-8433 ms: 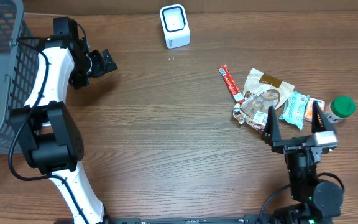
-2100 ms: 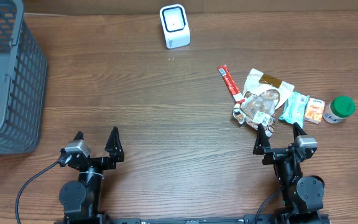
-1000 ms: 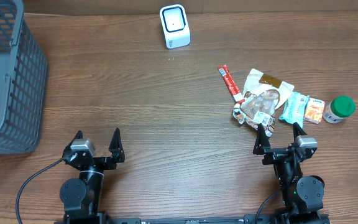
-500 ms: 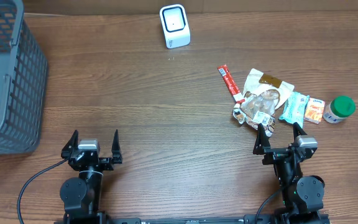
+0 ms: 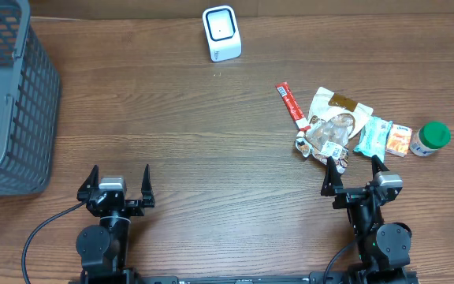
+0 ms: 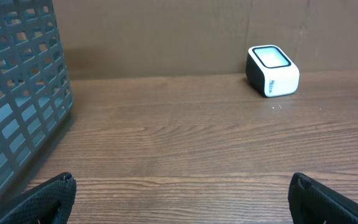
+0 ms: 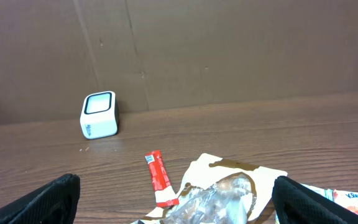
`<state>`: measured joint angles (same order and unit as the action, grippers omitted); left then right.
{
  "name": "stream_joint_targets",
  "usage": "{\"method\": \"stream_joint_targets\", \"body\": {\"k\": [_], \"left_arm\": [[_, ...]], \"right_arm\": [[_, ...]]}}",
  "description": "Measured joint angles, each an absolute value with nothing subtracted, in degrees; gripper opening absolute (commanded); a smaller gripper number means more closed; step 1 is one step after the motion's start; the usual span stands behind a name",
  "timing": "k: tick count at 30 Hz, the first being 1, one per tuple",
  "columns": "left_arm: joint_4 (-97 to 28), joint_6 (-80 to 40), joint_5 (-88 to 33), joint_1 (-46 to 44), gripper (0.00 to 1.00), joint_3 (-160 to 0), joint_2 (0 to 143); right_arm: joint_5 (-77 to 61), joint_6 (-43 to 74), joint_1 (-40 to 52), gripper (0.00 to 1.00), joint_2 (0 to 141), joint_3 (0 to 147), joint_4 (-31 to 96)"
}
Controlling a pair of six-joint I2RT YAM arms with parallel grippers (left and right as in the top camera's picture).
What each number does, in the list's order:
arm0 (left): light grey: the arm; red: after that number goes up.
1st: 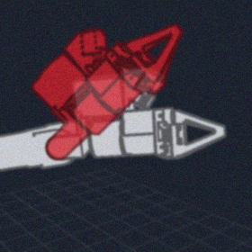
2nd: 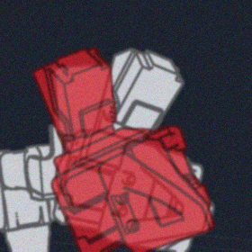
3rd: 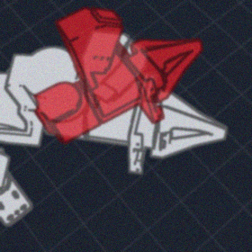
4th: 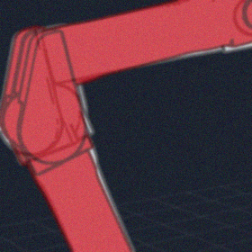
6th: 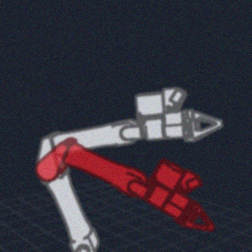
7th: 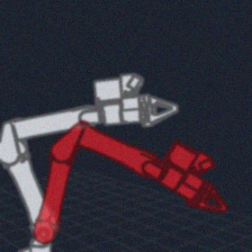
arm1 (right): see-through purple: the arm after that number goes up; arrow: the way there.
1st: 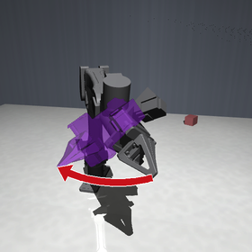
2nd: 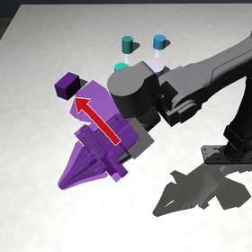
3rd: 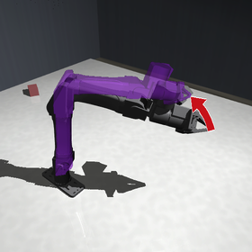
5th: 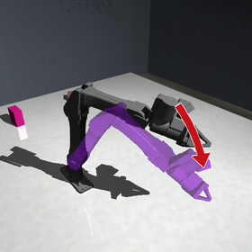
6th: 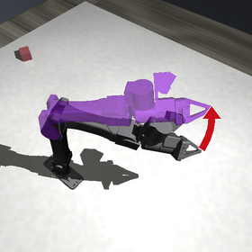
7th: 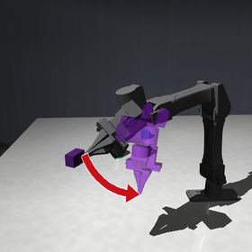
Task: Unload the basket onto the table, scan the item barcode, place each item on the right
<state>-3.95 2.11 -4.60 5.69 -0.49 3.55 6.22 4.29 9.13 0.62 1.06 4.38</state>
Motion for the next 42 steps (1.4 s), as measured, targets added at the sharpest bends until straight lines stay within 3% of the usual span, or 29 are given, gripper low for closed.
{"method": "stream_joint_targets", "body": {"k": [42], "left_arm": [[-3.9, 2.1, -4.4, 5.7, 1.0, -0.5, 0.9]], "right_arm": [[6.2, 4.3, 9.1, 1.0, 0.6, 1.1, 4.4]]}}
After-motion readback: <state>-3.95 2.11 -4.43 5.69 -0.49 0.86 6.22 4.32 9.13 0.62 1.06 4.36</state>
